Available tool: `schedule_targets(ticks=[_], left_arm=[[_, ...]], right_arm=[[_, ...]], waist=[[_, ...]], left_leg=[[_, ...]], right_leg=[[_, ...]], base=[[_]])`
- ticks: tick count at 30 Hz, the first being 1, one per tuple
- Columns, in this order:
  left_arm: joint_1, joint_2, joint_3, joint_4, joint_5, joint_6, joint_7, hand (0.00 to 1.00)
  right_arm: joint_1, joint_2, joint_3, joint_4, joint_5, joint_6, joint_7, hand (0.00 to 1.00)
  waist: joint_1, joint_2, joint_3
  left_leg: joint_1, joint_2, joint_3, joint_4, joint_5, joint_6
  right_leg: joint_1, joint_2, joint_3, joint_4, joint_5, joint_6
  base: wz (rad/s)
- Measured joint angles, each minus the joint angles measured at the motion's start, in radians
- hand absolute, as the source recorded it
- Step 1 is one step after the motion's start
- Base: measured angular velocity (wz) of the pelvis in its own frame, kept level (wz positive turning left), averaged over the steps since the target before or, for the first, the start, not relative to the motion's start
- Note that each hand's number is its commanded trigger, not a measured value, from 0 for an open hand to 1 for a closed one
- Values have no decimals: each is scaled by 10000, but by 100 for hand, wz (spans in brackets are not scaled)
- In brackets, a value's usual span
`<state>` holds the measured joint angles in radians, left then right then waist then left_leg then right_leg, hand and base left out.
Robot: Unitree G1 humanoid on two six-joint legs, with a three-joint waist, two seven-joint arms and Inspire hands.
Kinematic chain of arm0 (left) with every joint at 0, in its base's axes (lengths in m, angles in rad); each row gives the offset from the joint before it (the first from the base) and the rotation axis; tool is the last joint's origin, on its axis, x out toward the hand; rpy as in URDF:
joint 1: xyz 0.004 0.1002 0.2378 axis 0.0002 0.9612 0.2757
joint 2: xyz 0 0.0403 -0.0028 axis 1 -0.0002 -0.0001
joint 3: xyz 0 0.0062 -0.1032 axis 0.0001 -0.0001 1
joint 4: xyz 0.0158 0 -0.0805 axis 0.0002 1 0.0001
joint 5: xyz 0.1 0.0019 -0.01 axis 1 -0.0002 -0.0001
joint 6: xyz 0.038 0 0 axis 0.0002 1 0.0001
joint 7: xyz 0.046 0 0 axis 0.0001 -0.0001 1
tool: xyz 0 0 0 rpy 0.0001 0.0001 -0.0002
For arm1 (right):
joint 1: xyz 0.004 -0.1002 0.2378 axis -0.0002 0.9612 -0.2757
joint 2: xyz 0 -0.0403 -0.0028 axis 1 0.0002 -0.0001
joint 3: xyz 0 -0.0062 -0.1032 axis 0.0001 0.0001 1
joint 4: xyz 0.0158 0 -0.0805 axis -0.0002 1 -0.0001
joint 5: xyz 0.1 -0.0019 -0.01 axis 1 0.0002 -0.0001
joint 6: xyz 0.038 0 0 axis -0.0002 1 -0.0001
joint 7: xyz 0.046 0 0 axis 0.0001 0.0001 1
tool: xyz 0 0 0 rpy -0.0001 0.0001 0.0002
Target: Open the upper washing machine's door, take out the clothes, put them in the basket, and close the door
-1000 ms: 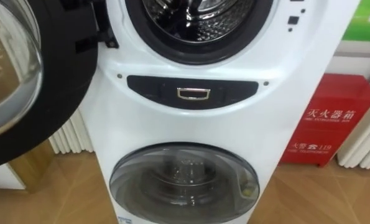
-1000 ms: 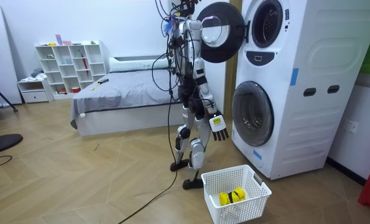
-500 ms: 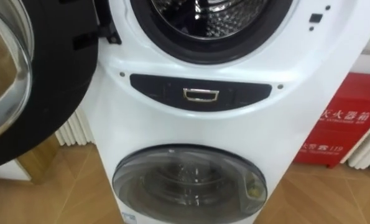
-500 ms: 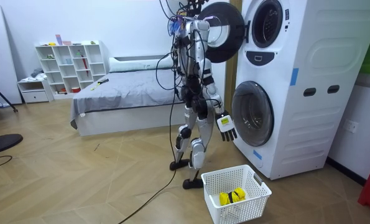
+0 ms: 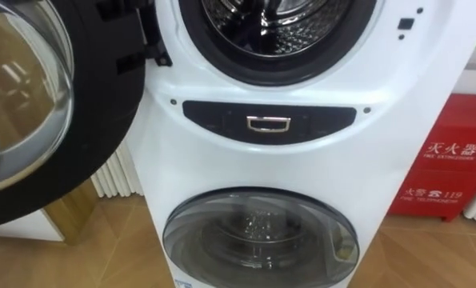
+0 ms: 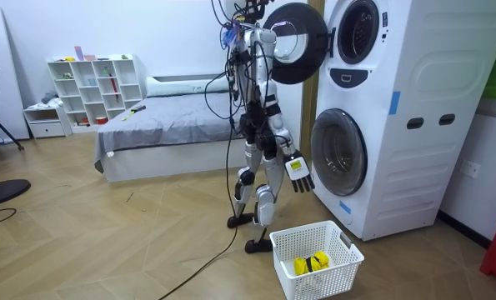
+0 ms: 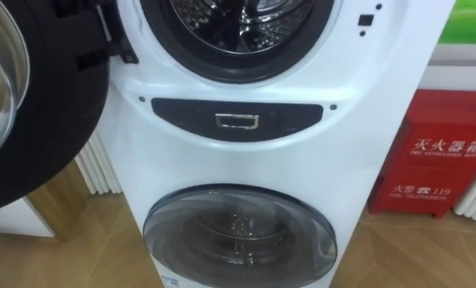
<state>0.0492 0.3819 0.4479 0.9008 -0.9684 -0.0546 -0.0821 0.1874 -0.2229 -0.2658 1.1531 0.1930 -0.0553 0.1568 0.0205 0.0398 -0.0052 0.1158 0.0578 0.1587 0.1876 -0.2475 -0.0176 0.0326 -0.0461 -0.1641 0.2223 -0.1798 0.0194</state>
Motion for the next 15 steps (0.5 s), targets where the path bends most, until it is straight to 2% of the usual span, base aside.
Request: schedule_targets(ticks=[3,8,10,13,14,15], left_arm=[[-5,239,112,-530,-11,7,0,0],[-9,302,203,-1373,18,139,1,0],[-19,446,222,-1647,254,252,25,0],[-98,1012,212,-2482,344,503,70,0],[-162,1281,212,-3061,383,584,115,0],[-162,1765,89,-3359,824,633,130,0]], right_arm=[[149,-247,-135,-6,-1,20,-14,0],[451,-338,-332,-418,-16,148,-10,0],[537,-397,-490,-540,-39,157,-28,0],[718,-521,-612,-692,-47,184,-153,0],[709,-566,-709,-757,-101,221,-147,0],[752,-600,-784,-771,-163,221,-141,0]], waist=[[69,7,-11],[129,-35,16],[136,-61,19],[185,-110,17],[192,-145,21],[234,-158,31]], left_leg=[[20,1,8,11,0,0],[76,3,-10,-18,1,-1],[125,5,-50,-52,1,-1],[108,20,-88,-45,0,-2],[74,21,-117,-44,0,-2],[27,21,-155,-44,0,-2]], right_leg=[[-4,0,9,-7,0,0],[42,6,30,-15,0,0],[75,10,31,-18,0,0],[88,21,-3,-31,5,-8],[91,18,-34,-32,8,-11],[79,20,-39,-33,14,-19]], base=[[-1],[-1],[0],[2],[8],[6]])
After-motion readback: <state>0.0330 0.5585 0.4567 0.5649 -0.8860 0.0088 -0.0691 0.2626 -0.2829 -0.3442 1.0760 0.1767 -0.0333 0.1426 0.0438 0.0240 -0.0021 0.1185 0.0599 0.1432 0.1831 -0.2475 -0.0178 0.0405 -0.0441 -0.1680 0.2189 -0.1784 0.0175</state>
